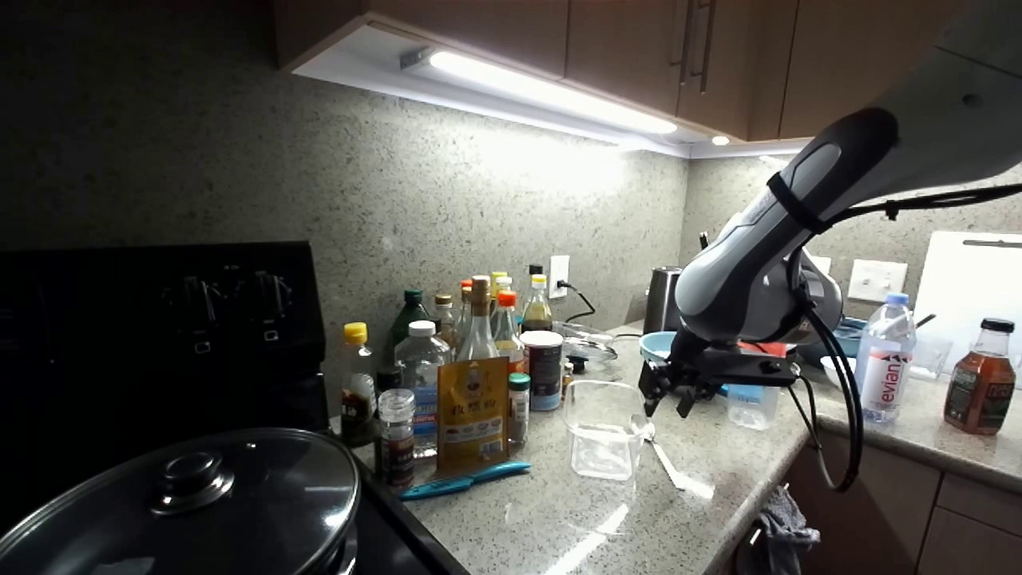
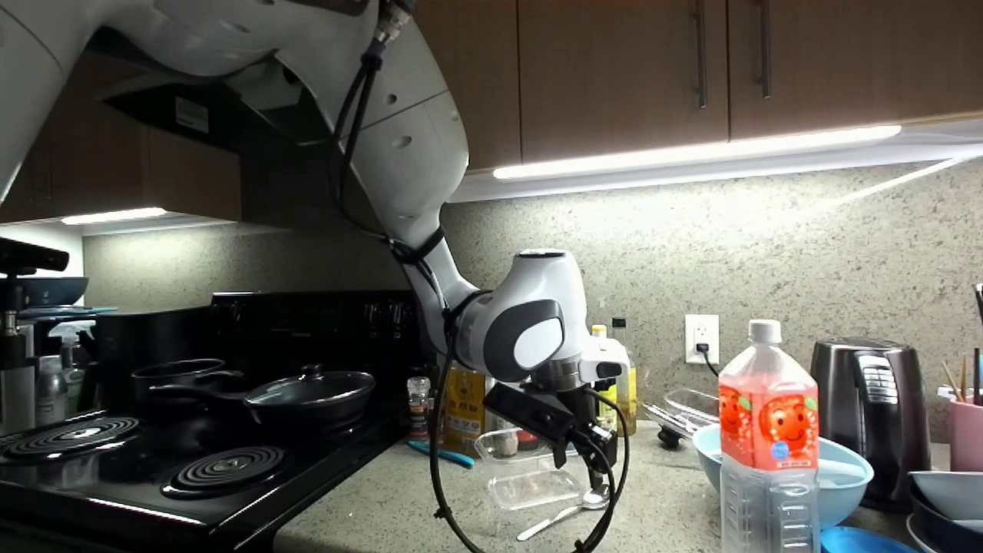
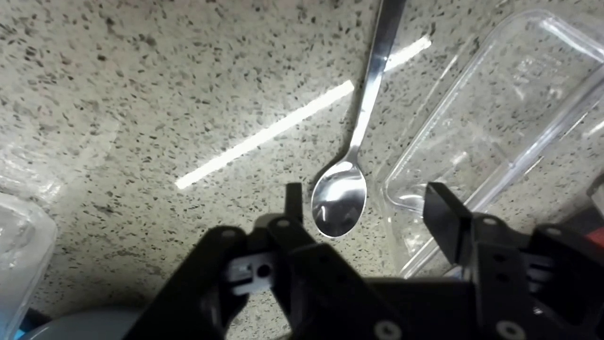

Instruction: Remove the spoon from the transparent bowl

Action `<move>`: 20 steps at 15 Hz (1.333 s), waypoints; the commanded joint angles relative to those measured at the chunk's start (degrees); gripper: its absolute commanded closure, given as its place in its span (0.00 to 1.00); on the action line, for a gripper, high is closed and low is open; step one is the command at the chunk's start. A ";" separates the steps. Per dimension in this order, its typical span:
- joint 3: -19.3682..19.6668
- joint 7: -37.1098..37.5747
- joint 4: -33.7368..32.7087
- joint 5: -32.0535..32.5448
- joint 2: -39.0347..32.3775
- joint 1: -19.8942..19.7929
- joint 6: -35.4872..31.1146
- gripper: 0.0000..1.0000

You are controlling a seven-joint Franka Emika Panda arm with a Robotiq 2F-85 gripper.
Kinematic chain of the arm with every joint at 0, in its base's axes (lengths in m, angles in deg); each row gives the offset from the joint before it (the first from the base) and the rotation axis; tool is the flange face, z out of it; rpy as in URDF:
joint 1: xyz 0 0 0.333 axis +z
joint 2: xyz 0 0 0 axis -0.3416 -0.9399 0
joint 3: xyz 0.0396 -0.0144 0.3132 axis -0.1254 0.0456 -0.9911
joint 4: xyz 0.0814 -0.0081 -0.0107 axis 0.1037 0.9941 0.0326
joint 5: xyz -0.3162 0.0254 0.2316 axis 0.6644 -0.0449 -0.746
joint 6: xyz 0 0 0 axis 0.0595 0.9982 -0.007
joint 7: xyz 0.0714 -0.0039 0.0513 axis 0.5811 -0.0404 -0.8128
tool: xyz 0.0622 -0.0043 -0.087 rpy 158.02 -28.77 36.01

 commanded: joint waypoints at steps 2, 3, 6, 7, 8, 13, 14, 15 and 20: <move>-1.51 -1.30 -0.71 -0.20 0.12 -1.89 1.25 0.00; -1.55 -1.40 -0.77 -0.18 0.12 -1.93 1.36 0.00; -1.53 -1.39 -0.98 -0.05 0.05 -1.85 1.48 0.00; 0.26 0.86 -0.85 1.88 -0.08 -0.39 1.11 0.00; -0.55 0.55 -0.43 0.91 0.06 -0.68 0.08 0.00; -0.55 0.56 -0.43 1.01 0.06 -0.65 0.08 0.00; -0.55 0.56 -0.43 1.01 0.06 -0.64 0.08 0.00; -0.55 0.56 -0.43 1.01 0.06 -0.64 0.08 0.00; -0.55 0.56 -0.43 1.01 0.06 -0.64 0.08 0.00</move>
